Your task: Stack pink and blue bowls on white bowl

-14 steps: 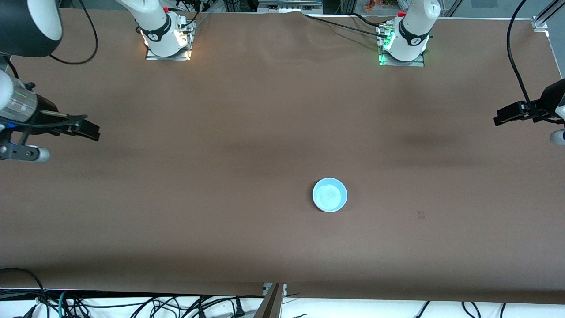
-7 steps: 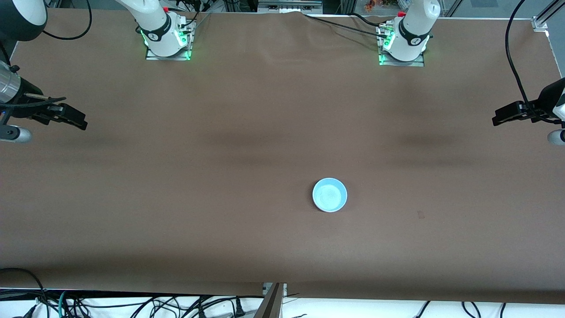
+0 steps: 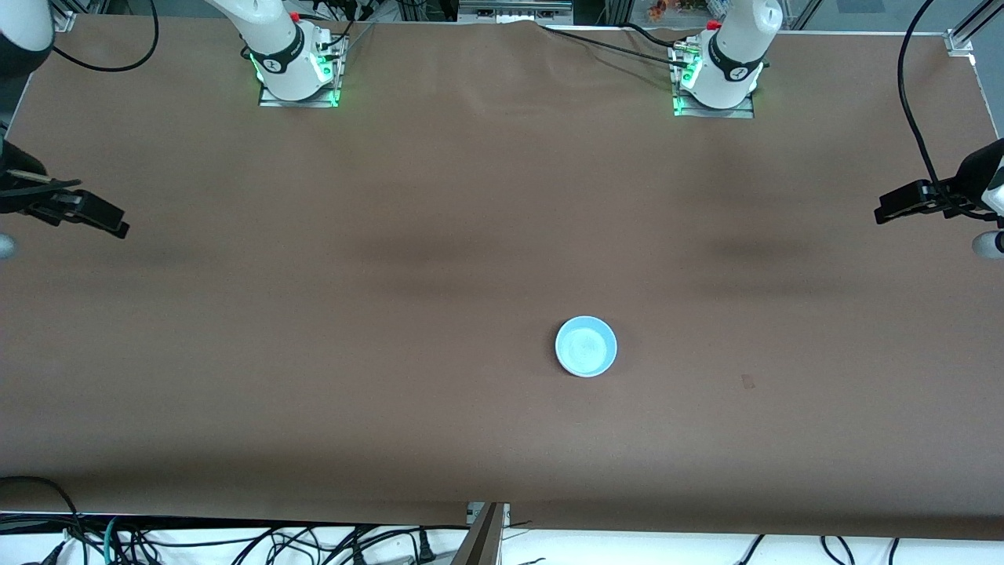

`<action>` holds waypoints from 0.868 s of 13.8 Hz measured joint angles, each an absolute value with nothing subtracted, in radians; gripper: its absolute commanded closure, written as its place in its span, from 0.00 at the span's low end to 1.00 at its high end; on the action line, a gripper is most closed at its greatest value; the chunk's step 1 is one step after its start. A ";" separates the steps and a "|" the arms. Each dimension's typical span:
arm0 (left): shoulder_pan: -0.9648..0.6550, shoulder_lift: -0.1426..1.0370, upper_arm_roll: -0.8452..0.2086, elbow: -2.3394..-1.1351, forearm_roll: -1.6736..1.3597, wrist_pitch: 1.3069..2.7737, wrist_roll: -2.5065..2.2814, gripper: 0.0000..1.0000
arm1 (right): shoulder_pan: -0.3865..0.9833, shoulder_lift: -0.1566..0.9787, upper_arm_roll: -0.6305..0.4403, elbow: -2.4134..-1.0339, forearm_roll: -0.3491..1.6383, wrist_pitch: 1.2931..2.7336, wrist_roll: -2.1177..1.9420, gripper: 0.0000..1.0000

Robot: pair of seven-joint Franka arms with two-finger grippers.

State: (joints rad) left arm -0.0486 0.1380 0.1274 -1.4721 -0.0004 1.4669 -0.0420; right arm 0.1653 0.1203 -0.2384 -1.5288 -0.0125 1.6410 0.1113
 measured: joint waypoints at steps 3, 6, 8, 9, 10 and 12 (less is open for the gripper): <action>-0.049 0.138 0.127 -1.472 0.000 1.467 -0.042 0.00 | 0.101 0.127 -0.241 -1.529 -0.012 1.643 0.013 0.01; -0.049 0.138 0.127 -1.472 0.000 1.467 -0.042 0.00 | 0.079 0.127 -0.239 -1.529 -0.003 1.644 -0.016 0.01; -0.049 0.138 0.127 -1.472 0.000 1.467 -0.042 0.00 | 0.085 0.128 -0.227 -1.529 0.000 1.644 -0.016 0.01; -0.049 0.138 0.127 -1.472 0.000 1.467 -0.042 0.00 | 0.089 0.128 -0.222 -1.529 0.004 1.644 -0.016 0.01; -0.049 0.138 0.127 -1.472 0.000 1.467 -0.042 0.00 | 0.098 0.129 -0.220 -1.529 0.005 1.643 -0.016 0.01; -0.049 0.138 0.127 -1.472 0.000 1.467 -0.042 0.00 | 0.112 0.129 -0.218 -1.529 0.006 1.643 0.005 0.01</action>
